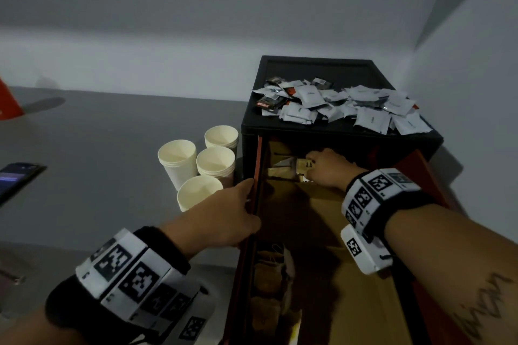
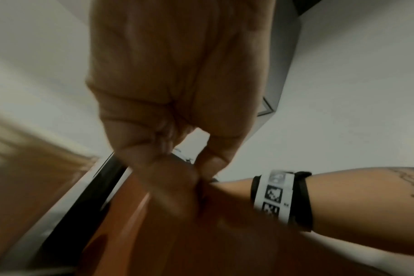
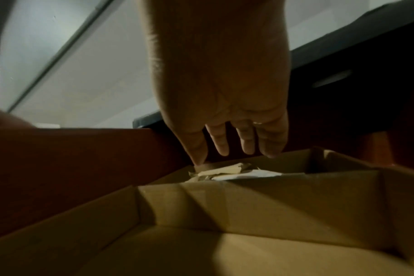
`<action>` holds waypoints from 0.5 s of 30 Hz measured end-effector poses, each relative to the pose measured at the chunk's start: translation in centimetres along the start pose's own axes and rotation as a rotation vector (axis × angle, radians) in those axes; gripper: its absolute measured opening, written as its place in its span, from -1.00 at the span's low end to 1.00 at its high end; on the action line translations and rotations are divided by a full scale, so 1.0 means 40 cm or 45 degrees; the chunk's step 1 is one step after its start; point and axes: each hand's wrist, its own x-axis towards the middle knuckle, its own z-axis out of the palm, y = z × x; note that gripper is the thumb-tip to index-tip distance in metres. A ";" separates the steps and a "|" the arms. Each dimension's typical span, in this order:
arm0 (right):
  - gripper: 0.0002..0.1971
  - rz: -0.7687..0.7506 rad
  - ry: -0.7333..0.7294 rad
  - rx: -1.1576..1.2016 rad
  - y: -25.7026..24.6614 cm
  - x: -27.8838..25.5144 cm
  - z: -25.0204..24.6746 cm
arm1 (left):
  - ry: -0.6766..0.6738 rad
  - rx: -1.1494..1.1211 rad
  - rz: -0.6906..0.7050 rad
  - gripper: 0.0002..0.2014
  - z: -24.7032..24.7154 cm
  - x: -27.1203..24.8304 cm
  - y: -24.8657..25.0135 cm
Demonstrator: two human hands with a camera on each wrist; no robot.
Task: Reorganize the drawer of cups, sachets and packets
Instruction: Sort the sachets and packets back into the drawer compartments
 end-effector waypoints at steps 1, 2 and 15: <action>-0.52 -0.013 -0.014 -0.034 -0.004 0.010 -0.001 | 0.026 0.080 -0.019 -0.54 -0.016 0.020 0.010; -0.53 -0.039 -0.027 -0.063 -0.010 0.021 -0.001 | 0.060 0.141 -0.017 -0.56 -0.032 0.041 0.019; -0.74 -0.098 0.090 0.029 -0.003 0.108 0.002 | -0.068 1.029 -0.055 -0.69 -0.125 0.221 0.125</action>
